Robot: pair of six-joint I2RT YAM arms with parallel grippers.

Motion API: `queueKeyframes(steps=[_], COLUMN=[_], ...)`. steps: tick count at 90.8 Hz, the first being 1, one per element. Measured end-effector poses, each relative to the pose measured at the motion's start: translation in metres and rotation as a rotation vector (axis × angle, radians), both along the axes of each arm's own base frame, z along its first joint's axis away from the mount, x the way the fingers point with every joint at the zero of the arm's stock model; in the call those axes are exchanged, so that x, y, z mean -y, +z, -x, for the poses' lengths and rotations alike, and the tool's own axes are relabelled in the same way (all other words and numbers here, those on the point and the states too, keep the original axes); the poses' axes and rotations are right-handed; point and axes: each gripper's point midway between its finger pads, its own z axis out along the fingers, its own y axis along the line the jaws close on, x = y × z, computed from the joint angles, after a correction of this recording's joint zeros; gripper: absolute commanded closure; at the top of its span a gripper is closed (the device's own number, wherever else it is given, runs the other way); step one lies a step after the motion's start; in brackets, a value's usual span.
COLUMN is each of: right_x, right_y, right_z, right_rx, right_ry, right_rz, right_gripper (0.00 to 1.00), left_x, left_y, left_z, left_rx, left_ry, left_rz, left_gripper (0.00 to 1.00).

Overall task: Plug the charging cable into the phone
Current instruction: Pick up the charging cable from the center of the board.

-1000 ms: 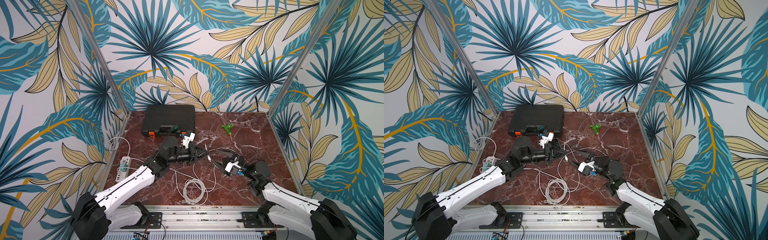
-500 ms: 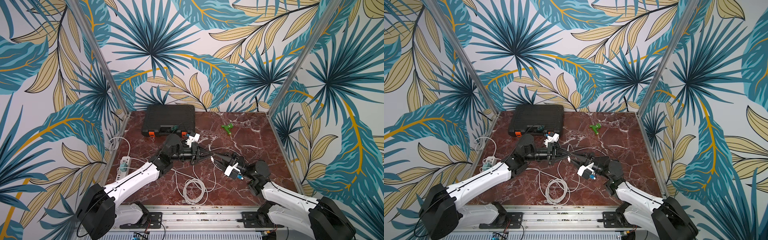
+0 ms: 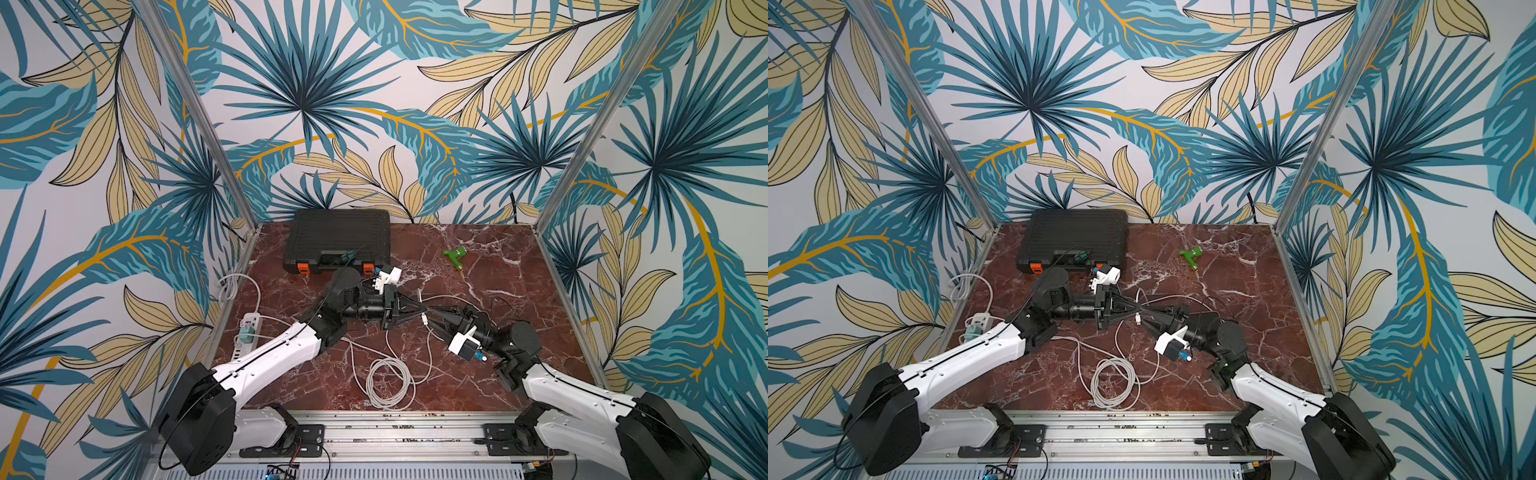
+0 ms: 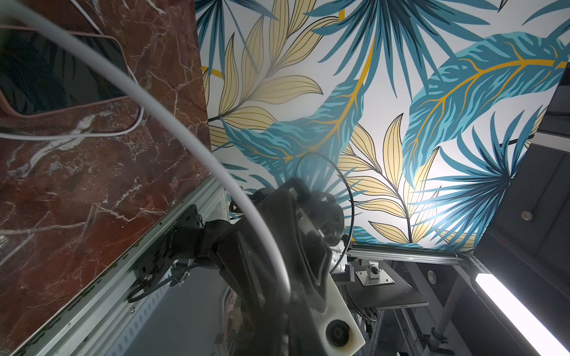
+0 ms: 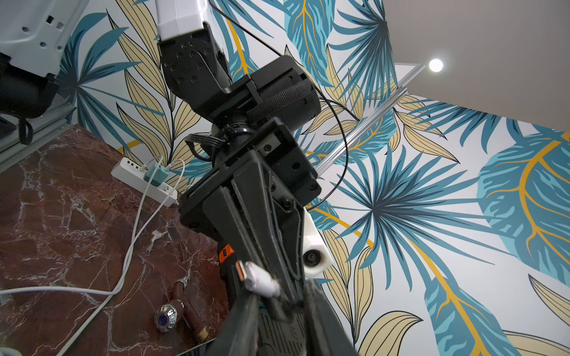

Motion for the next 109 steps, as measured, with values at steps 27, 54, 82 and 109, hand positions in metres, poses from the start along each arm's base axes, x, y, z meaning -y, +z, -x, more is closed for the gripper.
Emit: queueKeyframes(steps=[27, 54, 82, 109], right_x=[0.001, -0.002, -0.005, -0.006], right_y=[0.001, 0.002, -0.005, -0.015], right_z=[0.002, 0.011, 0.011, 0.008], right_rx=[0.022, 0.032, 0.030, 0.025], right_ry=[0.001, 0.038, 0.044, 0.026], right_rz=[0.002, 0.006, 0.035, 0.074], right_gripper=[0.73, 0.74, 0.73, 0.71], left_x=[0.000, 0.003, 0.007, 0.005], left_y=[0.000, -0.006, -0.013, -0.014], left_z=[0.001, -0.002, -0.006, -0.006], left_rx=[-0.010, -0.018, -0.036, -0.040], left_ry=[-0.010, -0.012, -0.012, -0.022], left_rz=[0.003, -0.002, -0.009, -0.008], left_gripper=[0.99, 0.98, 0.98, 0.98])
